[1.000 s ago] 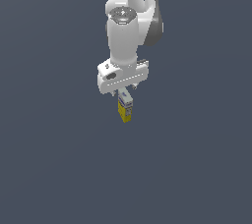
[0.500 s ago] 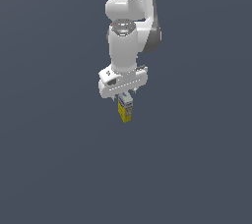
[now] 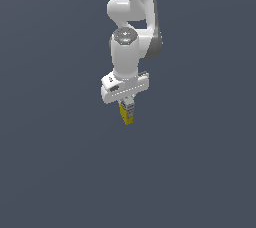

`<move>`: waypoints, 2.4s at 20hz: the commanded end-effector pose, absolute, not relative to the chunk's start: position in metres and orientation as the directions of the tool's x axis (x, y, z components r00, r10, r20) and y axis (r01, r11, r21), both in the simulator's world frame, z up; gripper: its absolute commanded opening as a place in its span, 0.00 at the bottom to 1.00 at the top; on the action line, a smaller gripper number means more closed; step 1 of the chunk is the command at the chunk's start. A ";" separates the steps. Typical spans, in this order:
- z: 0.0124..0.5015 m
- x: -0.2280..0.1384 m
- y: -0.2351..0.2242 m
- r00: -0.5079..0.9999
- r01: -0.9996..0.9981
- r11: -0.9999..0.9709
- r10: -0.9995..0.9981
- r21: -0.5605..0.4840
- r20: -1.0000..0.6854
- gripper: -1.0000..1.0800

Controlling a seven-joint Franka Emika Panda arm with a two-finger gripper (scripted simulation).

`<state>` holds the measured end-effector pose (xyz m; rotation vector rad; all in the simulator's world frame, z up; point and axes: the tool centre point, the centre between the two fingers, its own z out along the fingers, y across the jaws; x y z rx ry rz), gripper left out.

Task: Pick up the object and move it to a goal position.

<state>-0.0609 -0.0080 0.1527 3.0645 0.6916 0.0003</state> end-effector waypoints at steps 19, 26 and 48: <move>0.155 -0.040 -0.032 0.903 0.430 -0.903 0.430 0.000 0.001 0.00; 0.159 -0.009 -0.067 0.903 0.430 -0.903 0.430 0.001 0.000 0.00; 0.168 0.064 -0.143 0.903 0.430 -0.903 0.430 0.001 0.000 0.00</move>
